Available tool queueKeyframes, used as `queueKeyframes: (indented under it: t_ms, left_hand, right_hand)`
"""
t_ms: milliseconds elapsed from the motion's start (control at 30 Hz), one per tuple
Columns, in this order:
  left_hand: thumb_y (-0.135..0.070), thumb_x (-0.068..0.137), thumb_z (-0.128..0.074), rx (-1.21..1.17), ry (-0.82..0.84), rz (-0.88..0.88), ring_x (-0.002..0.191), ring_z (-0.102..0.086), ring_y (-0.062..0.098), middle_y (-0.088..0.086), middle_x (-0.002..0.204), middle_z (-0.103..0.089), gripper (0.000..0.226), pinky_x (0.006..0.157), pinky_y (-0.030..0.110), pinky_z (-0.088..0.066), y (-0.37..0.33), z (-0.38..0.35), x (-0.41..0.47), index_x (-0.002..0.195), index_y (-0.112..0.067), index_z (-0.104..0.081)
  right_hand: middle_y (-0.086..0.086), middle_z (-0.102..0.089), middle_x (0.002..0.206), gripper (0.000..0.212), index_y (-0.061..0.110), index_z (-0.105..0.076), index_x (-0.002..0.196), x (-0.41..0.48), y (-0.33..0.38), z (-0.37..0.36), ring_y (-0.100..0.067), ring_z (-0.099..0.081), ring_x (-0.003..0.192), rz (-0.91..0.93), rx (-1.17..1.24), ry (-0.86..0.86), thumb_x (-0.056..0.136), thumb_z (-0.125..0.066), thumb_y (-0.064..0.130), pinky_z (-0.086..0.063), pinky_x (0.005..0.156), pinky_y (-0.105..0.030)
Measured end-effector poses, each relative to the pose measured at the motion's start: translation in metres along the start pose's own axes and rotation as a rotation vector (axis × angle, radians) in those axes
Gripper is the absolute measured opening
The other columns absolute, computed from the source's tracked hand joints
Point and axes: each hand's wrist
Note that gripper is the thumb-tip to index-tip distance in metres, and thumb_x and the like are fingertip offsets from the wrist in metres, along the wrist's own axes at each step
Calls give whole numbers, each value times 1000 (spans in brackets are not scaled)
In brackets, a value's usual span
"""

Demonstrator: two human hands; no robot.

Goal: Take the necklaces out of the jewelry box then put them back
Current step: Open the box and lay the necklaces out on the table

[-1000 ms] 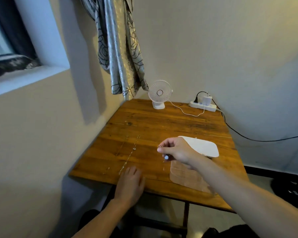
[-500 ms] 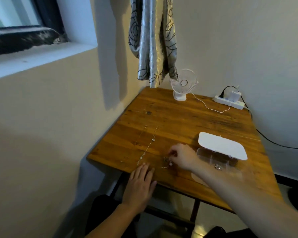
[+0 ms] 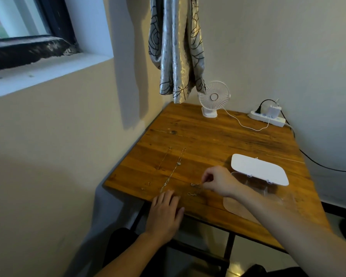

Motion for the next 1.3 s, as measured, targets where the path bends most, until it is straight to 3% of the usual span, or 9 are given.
queueKeyframes:
  t_ms: [100,200,300,433,600,700,833,1167,1300]
  left_hand:
    - [-45,96,-39,-82,-44,12,122,-35,9,-7,131,-44,38,104,28,-29,-9,10,19,128,-27,-46]
    - [-47,92,-48,-148,-19,-2,123,-36,11,-8,131,-42,43,104,30,-30,-28,11,43,130,-29,-43]
    - [-46,90,-52,-139,44,-12,123,-36,14,-8,131,-42,40,104,34,-32,-49,5,61,127,-29,-48]
    - [-35,93,-50,-116,-31,-26,114,-41,11,-8,119,-48,19,102,31,-33,-59,-6,69,110,-29,-57]
    - [-31,93,-52,-84,-28,-59,111,-40,9,-8,118,-47,20,101,30,-34,-59,-6,74,112,-25,-56]
    - [-30,92,-52,-32,11,-81,110,-39,11,-6,118,-45,21,101,32,-35,-61,-1,77,111,-24,-55]
    - [-32,93,-49,48,27,-108,109,-38,12,-4,117,-44,21,101,34,-34,-52,2,70,111,-22,-54]
    - [-33,94,-45,-12,-90,-21,102,-39,8,-7,111,-47,17,95,29,-36,-14,20,34,106,-25,-54]
    - [-35,93,-47,11,-54,14,111,-40,13,-3,118,-47,23,100,34,-34,-5,15,34,110,-23,-54]
  right_hand:
    - [-5,-66,84,6,11,-69,83,-9,0,21,-14,-65,74,-69,267,-20,84,-68,5,-54,63,-20]
    - [-5,-66,76,10,9,-71,78,-16,-7,35,-13,-63,70,-115,379,-56,84,-65,3,-52,60,-18]
    - [-7,-67,78,12,10,-72,76,-22,-21,41,-16,-64,74,-177,411,-86,83,-65,3,-55,63,-22]
    - [-15,-68,76,14,5,-72,72,-30,-40,50,-22,-66,70,-245,560,-137,82,-65,-2,-59,68,-32]
    - [-14,-69,71,12,4,-72,79,-29,-44,62,-22,-63,67,-255,667,-206,83,-63,-1,-53,61,-28]
    - [-10,-68,70,13,8,-74,80,-26,-44,70,-16,-60,61,-255,577,-271,83,-63,1,-48,57,-25]
    - [-6,-69,77,14,13,-74,78,-17,-45,74,-19,-61,69,-240,446,-353,83,-66,4,-52,61,-30]
    - [-7,-67,93,14,16,-69,90,63,-10,33,-15,-61,78,-190,465,-261,90,-61,5,-50,64,-23]
    - [-6,-66,113,21,15,-69,105,98,-8,9,-17,-60,104,-127,231,-120,91,-60,4,-50,89,-33]
Point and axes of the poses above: each hand's wrist, its own x-axis towards the middle knuckle, its own z-axis out of the back of the hand, y = z × x
